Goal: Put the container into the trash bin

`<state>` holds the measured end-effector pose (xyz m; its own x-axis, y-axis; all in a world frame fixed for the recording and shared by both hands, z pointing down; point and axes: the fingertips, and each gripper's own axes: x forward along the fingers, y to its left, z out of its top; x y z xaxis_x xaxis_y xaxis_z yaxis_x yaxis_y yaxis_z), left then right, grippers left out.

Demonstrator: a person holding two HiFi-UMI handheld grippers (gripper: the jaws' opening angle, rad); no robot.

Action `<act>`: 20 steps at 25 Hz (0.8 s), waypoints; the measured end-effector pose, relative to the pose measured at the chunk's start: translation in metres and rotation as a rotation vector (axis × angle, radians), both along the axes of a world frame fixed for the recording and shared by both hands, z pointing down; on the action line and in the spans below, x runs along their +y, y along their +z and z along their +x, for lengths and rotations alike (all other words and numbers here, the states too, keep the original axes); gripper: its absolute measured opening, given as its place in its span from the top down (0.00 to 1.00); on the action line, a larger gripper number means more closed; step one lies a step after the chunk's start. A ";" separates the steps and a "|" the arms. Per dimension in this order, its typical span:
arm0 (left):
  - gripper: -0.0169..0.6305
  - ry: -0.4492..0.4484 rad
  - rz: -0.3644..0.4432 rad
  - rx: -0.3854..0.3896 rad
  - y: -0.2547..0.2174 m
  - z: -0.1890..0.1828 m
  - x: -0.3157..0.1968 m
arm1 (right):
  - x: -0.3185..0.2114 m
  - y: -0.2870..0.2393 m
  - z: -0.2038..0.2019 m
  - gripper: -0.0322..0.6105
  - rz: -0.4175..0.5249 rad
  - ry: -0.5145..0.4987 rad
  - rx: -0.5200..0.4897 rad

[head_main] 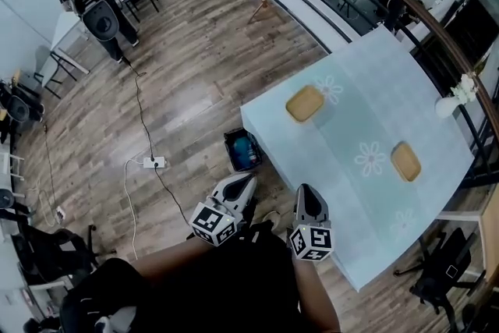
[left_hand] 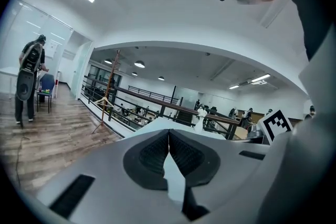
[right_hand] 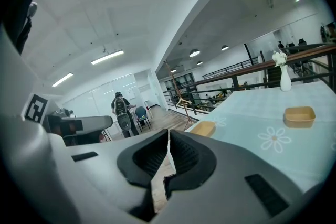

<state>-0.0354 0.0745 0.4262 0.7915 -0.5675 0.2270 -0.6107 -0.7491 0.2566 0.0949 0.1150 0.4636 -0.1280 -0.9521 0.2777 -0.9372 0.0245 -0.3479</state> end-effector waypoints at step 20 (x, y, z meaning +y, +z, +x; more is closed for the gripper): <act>0.95 0.076 -0.045 0.040 0.032 0.038 -0.129 | -0.128 0.055 0.012 0.89 -0.180 0.024 0.012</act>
